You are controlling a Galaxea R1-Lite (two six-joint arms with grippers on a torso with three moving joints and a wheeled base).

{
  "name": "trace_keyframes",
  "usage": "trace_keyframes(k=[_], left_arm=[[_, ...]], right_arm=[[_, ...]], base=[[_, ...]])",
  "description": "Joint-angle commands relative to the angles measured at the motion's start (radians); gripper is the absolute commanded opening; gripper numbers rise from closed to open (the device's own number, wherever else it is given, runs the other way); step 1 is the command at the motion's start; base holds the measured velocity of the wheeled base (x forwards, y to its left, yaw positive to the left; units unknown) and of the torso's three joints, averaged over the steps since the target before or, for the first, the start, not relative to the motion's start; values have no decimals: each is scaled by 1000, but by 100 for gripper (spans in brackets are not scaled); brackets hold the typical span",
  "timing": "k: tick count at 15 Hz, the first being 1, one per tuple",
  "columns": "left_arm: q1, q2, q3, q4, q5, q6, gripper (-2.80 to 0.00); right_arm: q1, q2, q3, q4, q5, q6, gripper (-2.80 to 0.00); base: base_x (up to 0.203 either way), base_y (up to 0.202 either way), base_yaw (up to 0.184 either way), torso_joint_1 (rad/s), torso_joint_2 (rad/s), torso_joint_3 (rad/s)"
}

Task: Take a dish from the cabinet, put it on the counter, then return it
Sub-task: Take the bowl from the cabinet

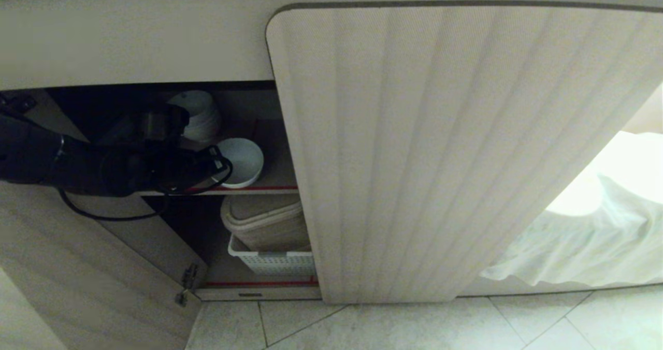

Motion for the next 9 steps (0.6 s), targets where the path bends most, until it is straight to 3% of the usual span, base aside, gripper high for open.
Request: trace_keyframes(k=[1, 9], left_arm=[[0, -19, 19, -2, 0, -3, -280], [-1, -82, 108, -3, -4, -12, -280]], right_arm=[[0, 1, 0, -1, 0, 1, -280], [0, 1, 0, -1, 0, 1, -280]], base=[[0, 0, 0, 0, 0, 0], [0, 0, 0, 0, 0, 0]])
